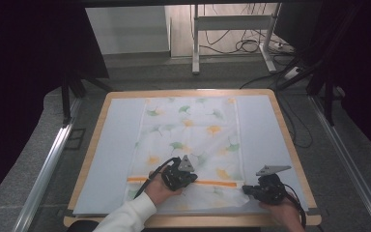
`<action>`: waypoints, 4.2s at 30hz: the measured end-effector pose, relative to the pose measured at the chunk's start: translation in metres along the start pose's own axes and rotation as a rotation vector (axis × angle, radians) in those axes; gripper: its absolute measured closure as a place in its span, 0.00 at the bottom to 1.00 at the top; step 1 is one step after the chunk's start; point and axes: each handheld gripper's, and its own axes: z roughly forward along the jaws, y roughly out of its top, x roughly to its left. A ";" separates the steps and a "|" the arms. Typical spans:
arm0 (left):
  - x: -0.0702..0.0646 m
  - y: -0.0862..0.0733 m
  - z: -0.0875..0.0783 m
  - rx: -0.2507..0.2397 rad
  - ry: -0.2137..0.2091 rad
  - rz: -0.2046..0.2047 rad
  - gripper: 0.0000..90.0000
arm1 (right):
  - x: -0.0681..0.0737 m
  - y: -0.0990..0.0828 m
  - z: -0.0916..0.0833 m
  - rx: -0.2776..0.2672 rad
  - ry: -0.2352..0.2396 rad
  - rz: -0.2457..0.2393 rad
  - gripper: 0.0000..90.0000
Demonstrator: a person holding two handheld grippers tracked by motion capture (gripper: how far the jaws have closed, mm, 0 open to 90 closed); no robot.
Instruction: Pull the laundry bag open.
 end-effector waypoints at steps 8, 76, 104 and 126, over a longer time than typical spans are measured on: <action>0.002 -0.004 -0.004 0.008 0.006 0.000 1.00 | 0.000 0.000 0.000 0.001 -0.002 0.000 1.00; 0.037 -0.068 -0.059 0.044 0.125 -0.091 1.00 | 0.001 0.000 0.000 -0.003 -0.009 0.007 1.00; 0.047 -0.090 -0.078 0.058 0.187 -0.129 1.00 | 0.001 -0.001 0.000 -0.004 -0.008 0.005 1.00; 0.056 -0.106 -0.095 0.046 0.208 -0.186 1.00 | 0.001 -0.001 0.000 -0.004 -0.006 0.007 1.00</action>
